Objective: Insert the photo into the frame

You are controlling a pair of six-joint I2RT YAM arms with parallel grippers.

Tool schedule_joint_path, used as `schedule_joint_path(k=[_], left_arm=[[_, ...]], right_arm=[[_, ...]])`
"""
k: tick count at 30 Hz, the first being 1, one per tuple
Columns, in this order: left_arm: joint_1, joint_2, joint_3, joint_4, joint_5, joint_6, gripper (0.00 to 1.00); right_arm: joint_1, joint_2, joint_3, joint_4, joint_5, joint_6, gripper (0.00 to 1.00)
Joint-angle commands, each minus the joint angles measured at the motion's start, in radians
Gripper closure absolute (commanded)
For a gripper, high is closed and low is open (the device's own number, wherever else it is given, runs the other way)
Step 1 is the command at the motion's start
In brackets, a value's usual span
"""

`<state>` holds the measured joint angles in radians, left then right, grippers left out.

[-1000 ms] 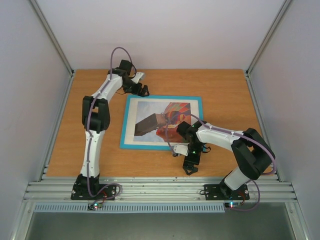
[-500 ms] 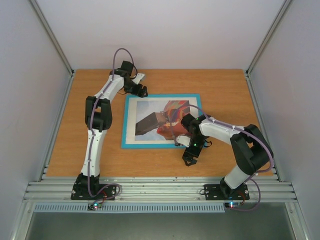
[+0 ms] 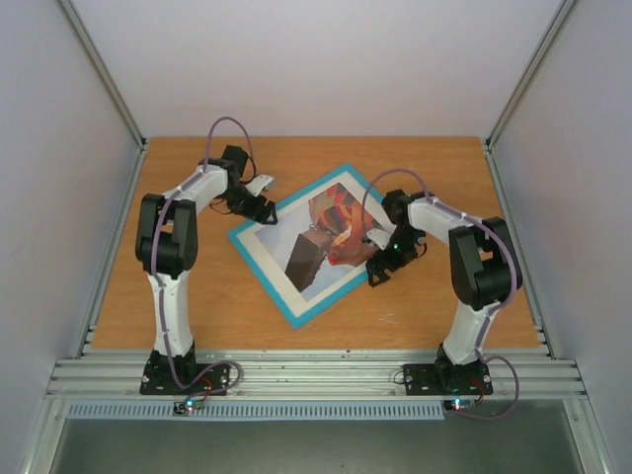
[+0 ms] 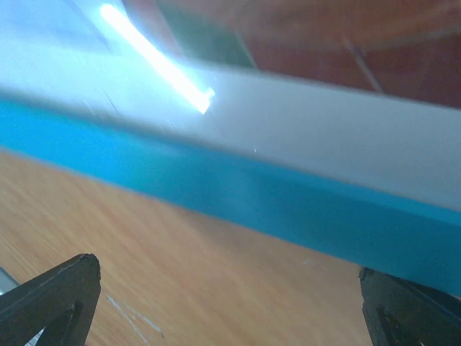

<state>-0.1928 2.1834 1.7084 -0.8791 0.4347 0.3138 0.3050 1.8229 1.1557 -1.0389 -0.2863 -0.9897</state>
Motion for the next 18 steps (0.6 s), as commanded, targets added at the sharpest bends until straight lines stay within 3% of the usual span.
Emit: schedule_joint_path(k=[1, 9, 18], left_arm=[[-0.019, -0.112, -0.188, 0.025, 0.106, 0.027, 0.16], [-0.021, -0.283, -0.487, 0.094, 0.180, 0.048, 0.17], [-0.036, -0.347, -0.604, 0.116, 0.230, 0.061, 0.19]], right_arm=[[-0.047, 0.086, 0.150, 0.014, -0.213, 0.076, 0.02], [-0.050, 0.202, 0.301, -0.033, -0.374, 0.164, 0.02], [-0.049, 0.228, 0.291, -0.042, -0.435, 0.171, 0.02]])
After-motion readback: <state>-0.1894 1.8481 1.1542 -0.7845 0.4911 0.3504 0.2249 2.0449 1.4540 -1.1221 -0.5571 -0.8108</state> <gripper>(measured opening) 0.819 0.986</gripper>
